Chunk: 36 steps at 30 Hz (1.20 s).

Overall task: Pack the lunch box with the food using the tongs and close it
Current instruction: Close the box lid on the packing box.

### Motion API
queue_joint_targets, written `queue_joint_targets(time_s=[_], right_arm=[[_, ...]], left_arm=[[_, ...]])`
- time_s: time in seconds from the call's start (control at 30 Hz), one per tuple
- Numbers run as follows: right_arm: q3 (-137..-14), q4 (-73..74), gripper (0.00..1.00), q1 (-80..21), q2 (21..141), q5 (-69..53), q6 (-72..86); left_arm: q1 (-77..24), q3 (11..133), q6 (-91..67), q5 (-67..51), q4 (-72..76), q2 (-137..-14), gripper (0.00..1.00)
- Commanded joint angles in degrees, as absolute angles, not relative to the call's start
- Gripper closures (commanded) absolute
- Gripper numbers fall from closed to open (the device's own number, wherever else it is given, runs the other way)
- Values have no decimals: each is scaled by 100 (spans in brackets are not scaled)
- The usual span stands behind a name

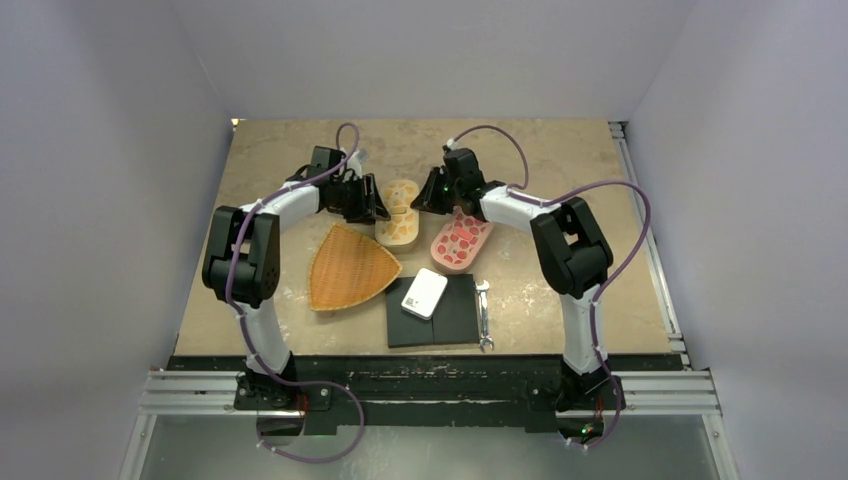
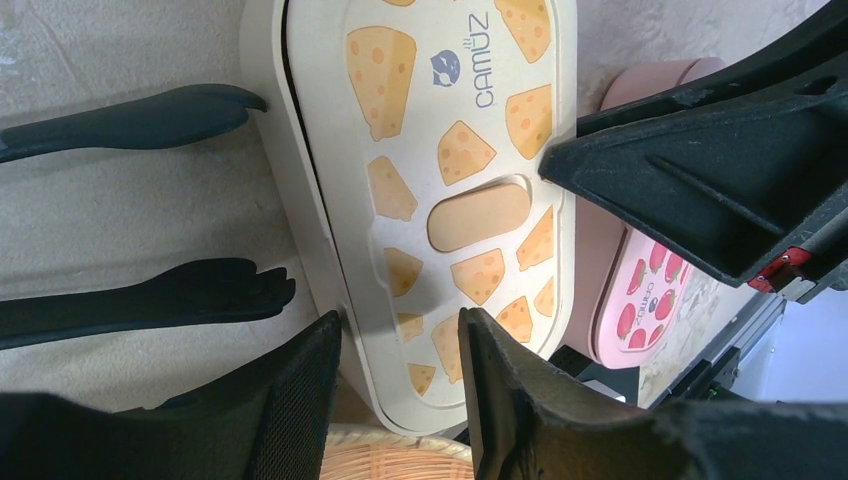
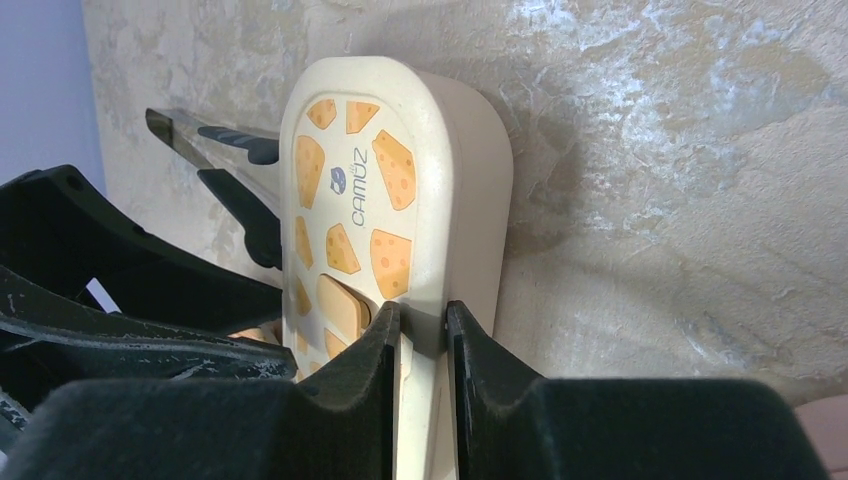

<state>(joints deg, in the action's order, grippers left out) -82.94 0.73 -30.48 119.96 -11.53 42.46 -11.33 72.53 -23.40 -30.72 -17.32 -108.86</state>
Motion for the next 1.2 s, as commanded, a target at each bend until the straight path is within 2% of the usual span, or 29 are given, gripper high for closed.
queue_joint_targets(time_s=[0.0,0.13,0.37,0.8,1.17], right_arm=[[-7974,226,90,-3111,12147,-834,4266],[-7919,226,100,-3111,12188,-1059,4305],[-7815,32,100,-3042,12173,-1684,4478],[-7315,-1193,100,-2790,12174,-3052,5067],[-7499,-1027,100,-2789,12066,-2433,4878]], left_arm=[[-1143,7252,-2361,-3212,-1530,-10635,55],[-1143,7268,-2309,-3078,-1576,-10601,56],[-1143,7283,-2251,-2918,-1651,-10586,56],[-1123,7317,-2254,-2921,-1685,-10582,54],[-1099,7289,-2325,-3174,-1586,-10643,57]])
